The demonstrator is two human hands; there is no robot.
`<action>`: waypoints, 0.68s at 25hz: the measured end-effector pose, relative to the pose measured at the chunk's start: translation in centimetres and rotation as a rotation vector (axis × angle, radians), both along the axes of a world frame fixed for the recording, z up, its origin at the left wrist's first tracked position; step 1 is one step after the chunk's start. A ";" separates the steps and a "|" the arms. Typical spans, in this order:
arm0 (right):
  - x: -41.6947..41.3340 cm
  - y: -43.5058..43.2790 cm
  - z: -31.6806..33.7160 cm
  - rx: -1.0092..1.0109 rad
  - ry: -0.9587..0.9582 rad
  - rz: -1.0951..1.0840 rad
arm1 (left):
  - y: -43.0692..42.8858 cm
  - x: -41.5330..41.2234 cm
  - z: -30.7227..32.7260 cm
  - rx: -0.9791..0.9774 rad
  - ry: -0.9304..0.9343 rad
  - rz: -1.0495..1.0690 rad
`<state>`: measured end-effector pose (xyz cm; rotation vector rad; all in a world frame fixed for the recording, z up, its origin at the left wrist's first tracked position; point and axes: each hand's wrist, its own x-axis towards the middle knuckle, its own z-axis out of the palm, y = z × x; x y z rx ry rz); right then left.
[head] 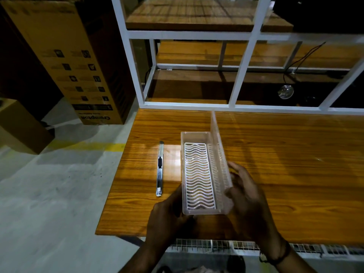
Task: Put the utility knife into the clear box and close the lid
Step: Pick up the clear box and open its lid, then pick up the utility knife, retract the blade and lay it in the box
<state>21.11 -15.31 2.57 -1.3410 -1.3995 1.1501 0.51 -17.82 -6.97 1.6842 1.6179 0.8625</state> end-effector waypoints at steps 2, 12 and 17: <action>1.2 0.7 -0.3 -0.063 0.103 -0.114 | 0.0 -0.1 0.1 -0.010 0.006 -0.013; 4.5 1.5 -5.8 -0.273 0.020 -0.419 | -0.1 -0.2 0.6 -0.011 -0.035 -0.017; 5.0 1.6 -7.3 -0.259 -0.224 -0.365 | -0.1 -0.6 0.6 -0.048 -0.029 -0.070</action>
